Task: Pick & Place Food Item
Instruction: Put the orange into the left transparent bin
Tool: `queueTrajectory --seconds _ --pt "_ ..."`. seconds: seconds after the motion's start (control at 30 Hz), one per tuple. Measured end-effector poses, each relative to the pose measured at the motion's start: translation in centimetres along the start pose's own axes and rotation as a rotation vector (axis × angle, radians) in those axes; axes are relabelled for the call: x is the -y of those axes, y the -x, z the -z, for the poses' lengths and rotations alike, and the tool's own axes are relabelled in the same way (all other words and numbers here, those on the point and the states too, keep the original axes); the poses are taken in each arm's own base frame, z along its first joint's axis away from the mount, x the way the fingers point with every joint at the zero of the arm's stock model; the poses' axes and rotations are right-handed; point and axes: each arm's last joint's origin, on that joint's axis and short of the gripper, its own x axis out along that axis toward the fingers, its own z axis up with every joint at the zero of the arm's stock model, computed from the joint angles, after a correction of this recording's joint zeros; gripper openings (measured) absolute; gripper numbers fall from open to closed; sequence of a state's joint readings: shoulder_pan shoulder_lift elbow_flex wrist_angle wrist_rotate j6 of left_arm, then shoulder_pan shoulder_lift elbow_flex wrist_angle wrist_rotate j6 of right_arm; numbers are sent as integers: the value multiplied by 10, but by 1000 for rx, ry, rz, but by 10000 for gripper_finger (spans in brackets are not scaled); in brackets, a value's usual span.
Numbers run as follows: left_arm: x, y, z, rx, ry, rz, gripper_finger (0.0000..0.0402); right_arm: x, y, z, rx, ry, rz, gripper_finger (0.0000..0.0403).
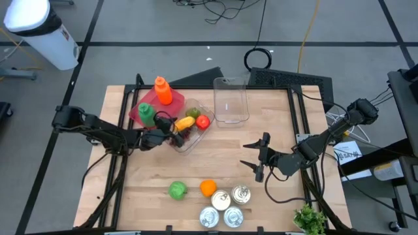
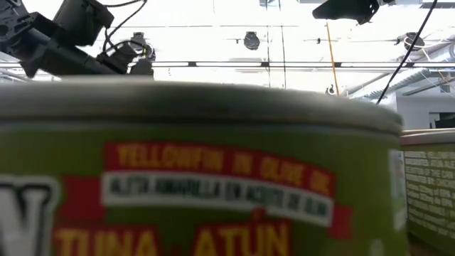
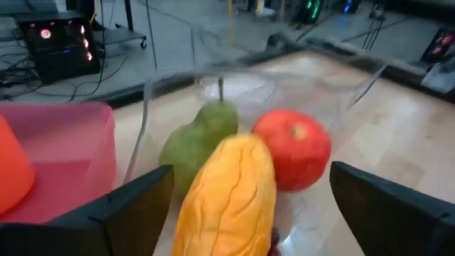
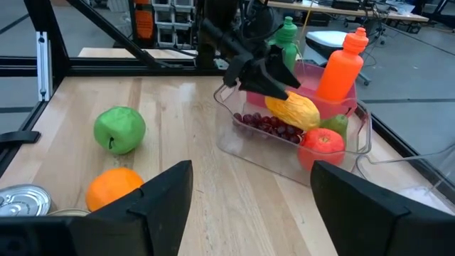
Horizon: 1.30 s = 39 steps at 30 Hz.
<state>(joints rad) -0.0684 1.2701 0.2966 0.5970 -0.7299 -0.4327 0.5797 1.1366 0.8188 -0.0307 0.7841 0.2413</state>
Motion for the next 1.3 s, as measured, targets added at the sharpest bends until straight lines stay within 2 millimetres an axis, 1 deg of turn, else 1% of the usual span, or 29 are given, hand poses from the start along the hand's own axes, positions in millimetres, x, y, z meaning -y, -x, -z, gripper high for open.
queueTrajectory --seconds 0.13,0.23,0.33,0.47,0.53,0.6,0.7,0.8,0.9,0.97,1.03,1.1,1.2,1.3 --pt "6 7 -14 34 33 87 361 0 0 0 -3 4 1 266" --pt "14 20 -34 89 43 202 347 0 0 0 -3 7 1 267" --pt "17 40 -54 162 50 296 335 0 0 0 -4 7 1 269" --pt "11 76 -79 280 90 416 317 -2 0 1 -9 -24 -39 268" --pt "6 92 -86 306 84 474 308 -6 -2 3 -4 -75 -93 267" --pt "1 103 -85 290 25 533 300 -9 -8 11 10 -113 -160 266" --pt "-4 112 -80 222 2 588 291 -19 -23 22 76 -162 -292 266" --pt "-6 114 -72 139 -8 607 285 -33 -43 25 81 -111 -377 267" --pt "-5 113 -67 102 -34 605 283 -53 -69 20 -17 -42 -395 267" --pt "-5 112 -67 108 -29 596 284 -67 -87 18 -90 26 -375 267" --pt "-6 111 -68 114 -26 574 288 -78 -105 20 -150 97 -358 267" --pt "-7 110 -68 118 -23 559 293 -88 -123 26 -189 159 -375 267" --pt "-7 108 -68 114 -15 544 300 -98 -144 37 -237 208 -421 267" --pt "-7 107 -68 107 1 538 306 -100 -157 44 -267 204 -446 267"
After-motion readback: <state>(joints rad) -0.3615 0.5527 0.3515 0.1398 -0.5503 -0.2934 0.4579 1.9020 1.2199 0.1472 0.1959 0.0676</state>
